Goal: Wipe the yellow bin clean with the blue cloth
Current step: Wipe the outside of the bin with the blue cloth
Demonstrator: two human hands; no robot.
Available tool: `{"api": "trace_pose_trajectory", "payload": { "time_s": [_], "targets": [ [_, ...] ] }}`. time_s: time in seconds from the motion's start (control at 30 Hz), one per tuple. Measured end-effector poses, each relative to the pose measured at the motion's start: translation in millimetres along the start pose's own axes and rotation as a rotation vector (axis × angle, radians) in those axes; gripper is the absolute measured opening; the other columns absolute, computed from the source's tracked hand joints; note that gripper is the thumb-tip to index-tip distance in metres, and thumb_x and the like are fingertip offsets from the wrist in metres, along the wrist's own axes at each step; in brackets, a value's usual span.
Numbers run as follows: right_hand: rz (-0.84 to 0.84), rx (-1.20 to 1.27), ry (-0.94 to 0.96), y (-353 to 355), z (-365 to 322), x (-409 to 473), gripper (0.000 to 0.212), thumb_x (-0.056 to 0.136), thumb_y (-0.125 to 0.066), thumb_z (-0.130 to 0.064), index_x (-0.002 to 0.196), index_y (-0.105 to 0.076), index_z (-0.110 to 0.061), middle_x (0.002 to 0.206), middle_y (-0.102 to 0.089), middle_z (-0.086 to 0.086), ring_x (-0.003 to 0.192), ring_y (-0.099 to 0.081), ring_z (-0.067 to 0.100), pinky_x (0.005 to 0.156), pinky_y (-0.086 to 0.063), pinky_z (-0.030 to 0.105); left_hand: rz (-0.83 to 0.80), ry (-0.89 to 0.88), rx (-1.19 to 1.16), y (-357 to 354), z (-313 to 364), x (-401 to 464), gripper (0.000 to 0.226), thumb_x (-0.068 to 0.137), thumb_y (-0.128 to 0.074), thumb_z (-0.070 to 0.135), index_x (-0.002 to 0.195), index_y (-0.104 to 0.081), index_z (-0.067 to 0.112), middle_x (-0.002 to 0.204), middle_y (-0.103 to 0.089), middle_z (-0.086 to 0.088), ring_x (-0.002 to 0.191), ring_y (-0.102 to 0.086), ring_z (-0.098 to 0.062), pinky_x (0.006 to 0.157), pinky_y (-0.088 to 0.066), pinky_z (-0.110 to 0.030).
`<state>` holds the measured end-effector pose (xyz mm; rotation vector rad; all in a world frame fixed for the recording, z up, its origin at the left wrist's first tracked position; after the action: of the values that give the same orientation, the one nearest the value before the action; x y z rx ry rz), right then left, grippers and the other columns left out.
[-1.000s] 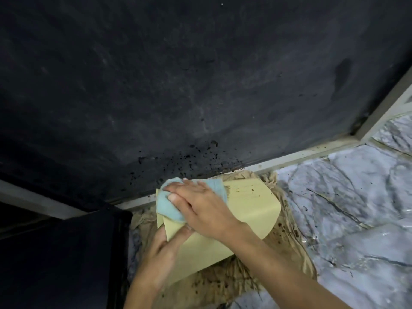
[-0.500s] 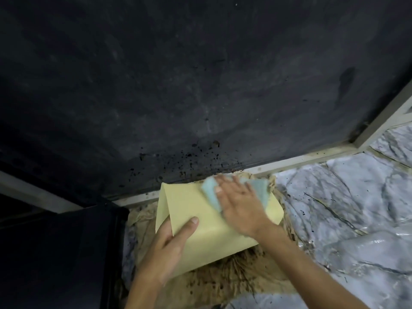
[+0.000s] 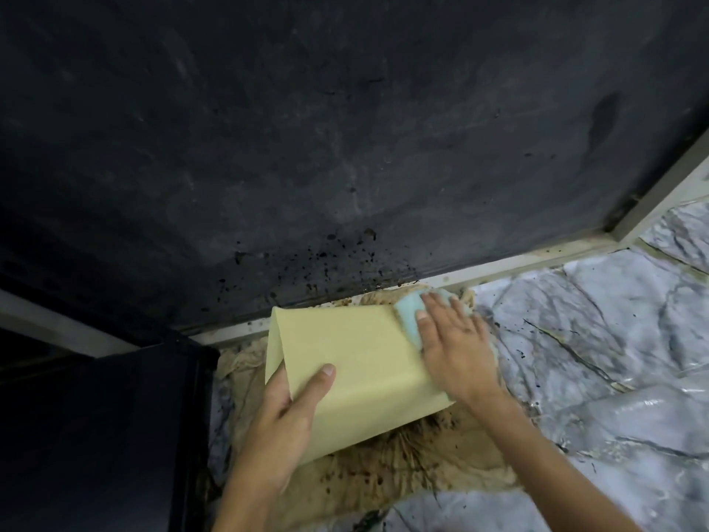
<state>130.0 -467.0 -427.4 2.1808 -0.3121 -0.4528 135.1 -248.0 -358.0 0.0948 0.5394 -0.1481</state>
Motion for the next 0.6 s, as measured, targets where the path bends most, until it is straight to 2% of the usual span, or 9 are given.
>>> {"api": "trace_pose_trajectory", "payload": {
  "time_s": [0.07,0.13,0.2,0.27,0.33,0.47,0.53,0.6],
  "targets": [
    [0.025,0.007,0.118,-10,-45,-23,0.065,0.099,0.000,-0.055,0.158,-0.016,-0.030,0.166,-0.013,-0.009,0.154,-0.001,0.016,0.125,0.002,0.043,0.034,-0.041,0.026,-3,1,3,0.019,0.095,-0.064,0.028,0.113,-0.072,0.029,0.102,-0.082,0.017,0.098,-0.076,-0.004,0.100,-0.054,-0.042],
    [0.061,0.038,0.241,-21,-86,-48,0.070,0.100,0.004,-0.052,0.157,-0.025,-0.024,0.164,-0.022,-0.005,0.154,-0.009,0.019,0.124,-0.004,0.046,0.069,-0.074,0.063,-4,0,3,0.018,0.097,-0.061,0.027,0.109,-0.074,0.029,0.099,-0.081,0.019,0.094,-0.075,0.001,0.100,-0.053,-0.040],
    [0.143,0.068,0.309,-27,-99,-59,0.068,0.103,-0.001,-0.047,0.151,-0.041,-0.019,0.157,-0.041,-0.001,0.151,-0.026,0.020,0.121,-0.015,0.047,0.078,-0.068,0.064,-6,2,2,0.021,0.098,-0.060,0.029,0.112,-0.075,0.030,0.104,-0.082,0.011,0.105,-0.074,-0.012,0.105,-0.051,-0.049],
    [0.178,0.046,0.305,-23,-82,-49,0.063,0.104,-0.007,-0.046,0.149,-0.045,-0.020,0.153,-0.048,-0.001,0.148,-0.034,0.019,0.121,-0.021,0.047,0.090,-0.045,0.030,-5,2,3,0.020,0.096,-0.063,0.030,0.111,-0.076,0.032,0.106,-0.082,0.004,0.107,-0.074,-0.024,0.103,-0.051,-0.058],
    [0.176,0.024,0.217,-18,-52,-33,0.062,0.103,-0.011,-0.047,0.149,-0.045,-0.024,0.153,-0.048,-0.002,0.148,-0.033,0.018,0.122,-0.018,0.046,0.100,-0.015,-0.011,-1,1,6,0.019,0.094,-0.065,0.032,0.109,-0.076,0.032,0.106,-0.083,0.001,0.105,-0.075,-0.028,0.101,-0.053,-0.060],
    [0.150,0.024,0.052,-2,8,-1,0.066,0.098,-0.012,-0.054,0.150,-0.042,-0.027,0.157,-0.042,-0.003,0.149,-0.029,0.018,0.123,-0.016,0.045,0.080,0.022,-0.023,9,-3,8,0.017,0.092,-0.067,0.039,0.106,-0.076,0.038,0.110,-0.082,0.004,0.108,-0.074,-0.027,0.101,-0.053,-0.057],
    [0.083,0.009,0.044,3,10,6,0.068,0.097,-0.010,-0.056,0.153,-0.035,-0.027,0.161,-0.035,-0.004,0.152,-0.022,0.018,0.124,-0.012,0.044,0.070,0.022,-0.018,12,-7,9,0.020,0.092,-0.067,0.039,0.110,-0.075,0.038,0.113,-0.081,0.006,0.111,-0.073,-0.024,0.103,-0.052,-0.055],
    [0.003,-0.062,0.149,0,-15,0,0.065,0.099,-0.006,-0.052,0.156,-0.025,-0.027,0.164,-0.026,-0.006,0.154,-0.012,0.018,0.125,-0.004,0.042,0.064,0.010,-0.003,12,-8,8,0.022,0.091,-0.069,0.039,0.113,-0.074,0.037,0.114,-0.080,0.008,0.113,-0.073,-0.021,0.105,-0.051,-0.053]
  ]
}}
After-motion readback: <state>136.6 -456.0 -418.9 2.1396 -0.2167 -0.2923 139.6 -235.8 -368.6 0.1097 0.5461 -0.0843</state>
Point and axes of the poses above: each hand's wrist, its own x-axis towards the middle knuckle, its own y-axis out of the back of the hand, z = x × y, the point moved 1 cm from there along x, towards the middle knuckle
